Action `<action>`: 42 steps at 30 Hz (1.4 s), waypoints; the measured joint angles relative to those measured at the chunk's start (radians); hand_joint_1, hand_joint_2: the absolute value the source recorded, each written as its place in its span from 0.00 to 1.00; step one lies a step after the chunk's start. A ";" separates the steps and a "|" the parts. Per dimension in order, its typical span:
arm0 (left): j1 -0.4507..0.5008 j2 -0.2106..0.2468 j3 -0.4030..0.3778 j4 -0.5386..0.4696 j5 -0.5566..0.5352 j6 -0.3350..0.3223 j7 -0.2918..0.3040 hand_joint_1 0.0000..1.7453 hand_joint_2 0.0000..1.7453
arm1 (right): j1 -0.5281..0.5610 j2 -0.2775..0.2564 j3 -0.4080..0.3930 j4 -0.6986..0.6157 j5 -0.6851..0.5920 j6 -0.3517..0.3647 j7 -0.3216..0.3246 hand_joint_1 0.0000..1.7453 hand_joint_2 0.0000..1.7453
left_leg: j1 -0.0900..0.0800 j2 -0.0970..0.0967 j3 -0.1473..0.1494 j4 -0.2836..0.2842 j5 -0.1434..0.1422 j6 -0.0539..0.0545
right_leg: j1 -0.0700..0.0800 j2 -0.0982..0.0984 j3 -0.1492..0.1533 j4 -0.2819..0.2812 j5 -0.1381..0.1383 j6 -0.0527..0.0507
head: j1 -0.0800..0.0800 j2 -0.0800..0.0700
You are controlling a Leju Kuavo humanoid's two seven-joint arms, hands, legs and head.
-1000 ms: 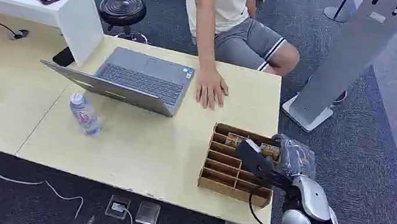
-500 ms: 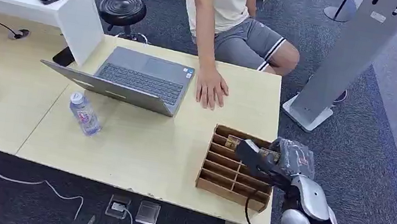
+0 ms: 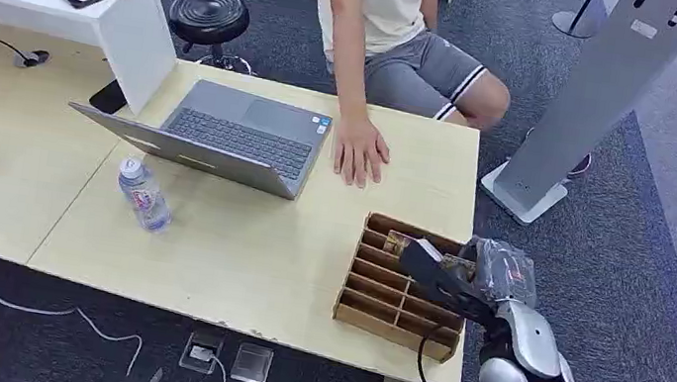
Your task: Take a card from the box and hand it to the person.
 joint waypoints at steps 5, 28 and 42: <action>0.000 0.000 0.000 0.000 0.000 0.000 0.002 0.00 0.00 | 0.001 0.000 0.000 0.000 0.000 0.000 0.000 0.89 1.00 | 0.000 0.000 0.000 0.000 0.000 0.000 | 0.000 0.000 0.000 0.000 0.000 0.000 | 0.000 0.000; 0.002 0.001 -0.015 0.000 -0.027 0.000 -0.031 0.00 1.00 | -0.012 -0.010 -0.005 -0.087 0.002 0.011 0.013 0.89 1.00 | 0.000 0.000 0.000 0.000 0.000 0.000 | 0.000 0.000 0.000 0.000 0.000 0.000 | 0.000 0.000; -0.001 0.003 -0.015 0.000 -0.027 0.000 -0.031 0.00 1.00 | -0.143 -0.032 -0.002 -0.309 -0.013 0.029 -0.025 0.89 1.00 | 0.000 0.000 -0.001 0.000 0.000 0.000 | 0.000 0.000 0.000 0.000 0.000 0.000 | 0.000 0.000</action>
